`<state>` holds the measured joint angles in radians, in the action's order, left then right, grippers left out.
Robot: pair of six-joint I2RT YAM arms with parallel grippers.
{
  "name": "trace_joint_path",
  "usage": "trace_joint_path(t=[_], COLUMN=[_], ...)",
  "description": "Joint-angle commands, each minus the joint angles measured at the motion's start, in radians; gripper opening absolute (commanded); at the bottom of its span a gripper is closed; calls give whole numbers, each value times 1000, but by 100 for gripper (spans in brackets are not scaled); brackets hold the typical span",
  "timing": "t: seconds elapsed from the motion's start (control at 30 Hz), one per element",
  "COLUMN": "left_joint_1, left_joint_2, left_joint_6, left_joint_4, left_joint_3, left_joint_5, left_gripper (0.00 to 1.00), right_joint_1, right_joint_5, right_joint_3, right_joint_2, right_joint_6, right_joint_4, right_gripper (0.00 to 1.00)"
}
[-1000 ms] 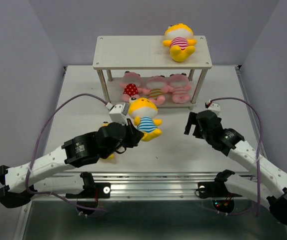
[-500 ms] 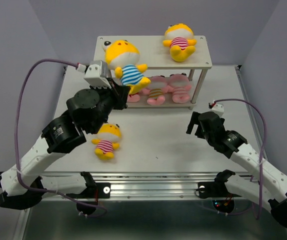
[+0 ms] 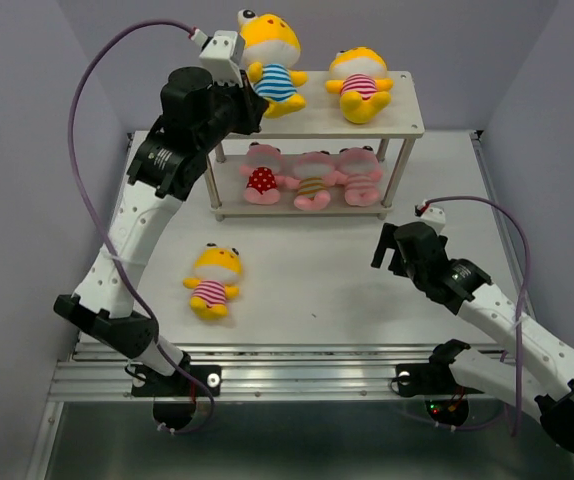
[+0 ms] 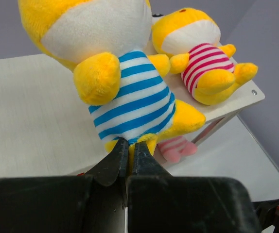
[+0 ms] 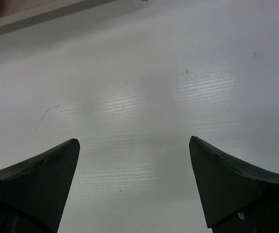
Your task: Place and organize the stuffed toys onto the shelf
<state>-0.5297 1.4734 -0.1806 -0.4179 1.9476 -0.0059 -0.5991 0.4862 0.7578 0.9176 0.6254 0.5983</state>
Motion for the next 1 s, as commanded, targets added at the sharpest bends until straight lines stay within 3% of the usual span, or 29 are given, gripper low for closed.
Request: trace_joint_path(t=[0.0,0.1,0.97], left_joint_1=[80,109,194], left_joint_2=[39,90,243], left_joint_6=[33,16,-296], left_joint_4=[30,28,237], left_joint_3=[83,105,10], left_joint_5=[284,374,618], left_gripper=[0,0,0], right_joint_1=[-2,-2,-2], right_joint_5=[-9,-17,-29], right_joint_3=[32,34,32], right_joint_2=[-8,-5,-68], right_joint_6=[11,14,33], right_joint_4=[-40,-40,-42], right_gripper=[100,100,100])
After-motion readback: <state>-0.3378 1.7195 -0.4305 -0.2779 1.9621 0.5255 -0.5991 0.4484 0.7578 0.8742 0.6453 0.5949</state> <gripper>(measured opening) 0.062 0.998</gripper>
